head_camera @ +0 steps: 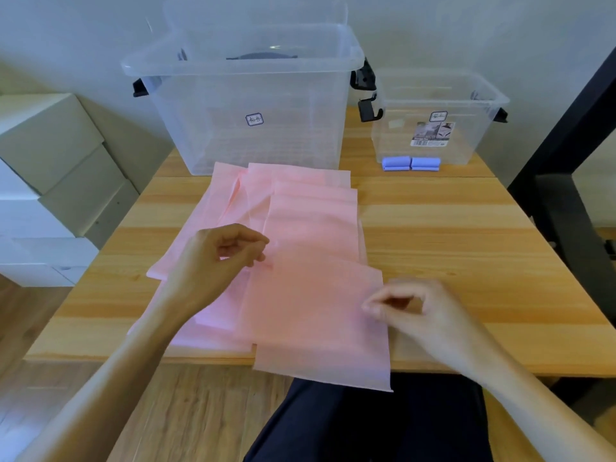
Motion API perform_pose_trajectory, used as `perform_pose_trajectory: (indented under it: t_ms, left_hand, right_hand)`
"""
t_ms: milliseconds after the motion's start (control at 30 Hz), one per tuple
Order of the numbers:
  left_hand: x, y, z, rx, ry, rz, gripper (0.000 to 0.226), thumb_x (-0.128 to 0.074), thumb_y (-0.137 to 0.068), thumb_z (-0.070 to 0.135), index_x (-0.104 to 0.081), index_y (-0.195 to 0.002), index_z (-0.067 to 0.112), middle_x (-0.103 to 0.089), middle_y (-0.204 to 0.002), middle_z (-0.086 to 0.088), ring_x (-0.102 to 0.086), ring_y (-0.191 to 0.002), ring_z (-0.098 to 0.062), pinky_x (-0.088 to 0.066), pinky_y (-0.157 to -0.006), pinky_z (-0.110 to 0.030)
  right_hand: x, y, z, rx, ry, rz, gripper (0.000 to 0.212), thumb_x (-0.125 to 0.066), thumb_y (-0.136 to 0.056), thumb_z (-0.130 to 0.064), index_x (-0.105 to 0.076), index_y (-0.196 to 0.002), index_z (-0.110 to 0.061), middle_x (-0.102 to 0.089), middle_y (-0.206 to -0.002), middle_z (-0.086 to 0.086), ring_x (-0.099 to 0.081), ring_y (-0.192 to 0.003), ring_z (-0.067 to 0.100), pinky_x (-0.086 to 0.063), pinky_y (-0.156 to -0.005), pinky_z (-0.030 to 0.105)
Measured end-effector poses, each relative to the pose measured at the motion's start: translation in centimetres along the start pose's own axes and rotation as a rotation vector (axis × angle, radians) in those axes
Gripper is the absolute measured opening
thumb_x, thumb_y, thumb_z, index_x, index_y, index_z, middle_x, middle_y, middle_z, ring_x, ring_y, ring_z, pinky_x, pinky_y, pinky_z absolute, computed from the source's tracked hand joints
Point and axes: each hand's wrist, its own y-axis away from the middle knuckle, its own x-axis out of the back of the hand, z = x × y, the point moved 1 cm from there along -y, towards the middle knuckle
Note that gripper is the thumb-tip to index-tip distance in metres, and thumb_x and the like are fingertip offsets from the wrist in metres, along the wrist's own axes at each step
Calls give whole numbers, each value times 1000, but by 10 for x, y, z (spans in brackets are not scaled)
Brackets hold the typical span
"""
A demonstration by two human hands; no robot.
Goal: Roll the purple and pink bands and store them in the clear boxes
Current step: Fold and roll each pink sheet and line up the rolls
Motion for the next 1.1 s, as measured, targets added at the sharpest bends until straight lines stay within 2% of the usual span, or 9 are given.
perform_pose_trajectory:
  t_ms: [100, 200, 400, 533, 633, 767, 933, 1000, 1100]
  left_hand:
    - [-7, -14, -7, 11, -77, -14, 8, -69, -91, 20, -75, -89, 24, -74, -77, 14, -69, -77, -5, -52, -73, -15]
    - [-4, -28, -13, 41, -120, 22, 11, -68, -90, 19, -75, -89, 28, -74, -77, 15, -68, -78, -6, -50, -76, -18]
    - [4, -70, -18, 48, -242, 37, 16, -71, -88, 19, -71, -80, 32, -67, -76, 19, -60, -70, 2, -43, -66, -18]
    - [-9, -95, -17, 56, -312, 32, 5, -72, -88, 25, -75, -92, 24, -69, -85, 8, -62, -81, -11, -44, -70, -25]
    - [-19, -106, -19, 72, -370, -1, 10, -76, -84, 31, -74, -93, 27, -66, -84, 12, -60, -86, -11, -47, -75, -28]
    - [-24, -108, -22, 32, -393, -7, 14, -75, -82, 26, -67, -74, 35, -63, -76, 17, -61, -81, -10, -51, -76, -32]
    - [-16, -101, -11, -69, -409, 67, 7, -69, -88, 29, -74, -86, 26, -63, -85, 12, -59, -76, -7, -50, -74, -32]
    - [-10, -100, -1, -115, -364, 92, 8, -67, -90, 29, -72, -86, 25, -63, -89, 11, -59, -72, -3, -48, -69, -29]
    - [-5, -102, 17, -134, -214, 90, 9, -61, -96, 24, -65, -88, 23, -67, -92, 10, -67, -72, -4, -44, -60, -17]
  right_hand:
    - [10, -27, 8, 1, 50, 234, 11, -73, -88, -20, -78, -81, -26, -74, -81, -18, -66, -80, -4, -43, -74, 11]
    - [15, -55, 18, -36, 68, 286, 17, -71, -89, -18, -76, -76, -28, -73, -76, -15, -65, -77, 1, -44, -71, 11]
    - [13, -114, 26, -89, 150, 373, 14, -71, -88, -11, -76, -80, -22, -70, -80, -15, -62, -76, 2, -41, -67, 6]
    - [11, -147, 29, -120, 187, 492, 10, -71, -90, -19, -79, -93, -15, -76, -95, -2, -66, -89, 13, -52, -82, 30]
    - [9, -162, 30, -126, 197, 489, 15, -78, -83, -27, -80, -94, -17, -76, -94, -3, -67, -89, 13, -53, -81, 30]
    - [8, -170, 31, -164, 243, 461, 8, -82, -79, -26, -79, -82, -18, -75, -86, -4, -65, -80, 11, -50, -73, 31]
    - [19, -158, 13, -51, 216, 496, 10, -73, -87, -24, -81, -90, -18, -76, -91, -5, -63, -84, 7, -44, -73, 23]
    - [29, -153, 2, 3, 192, 495, 10, -70, -89, -24, -80, -90, -20, -73, -84, -14, -61, -77, 2, -42, -72, 18]
    - [42, -153, -12, 52, 101, 494, 14, -66, -93, -22, -73, -82, -18, -60, -52, -17, -53, -53, -2, -37, -61, 9]
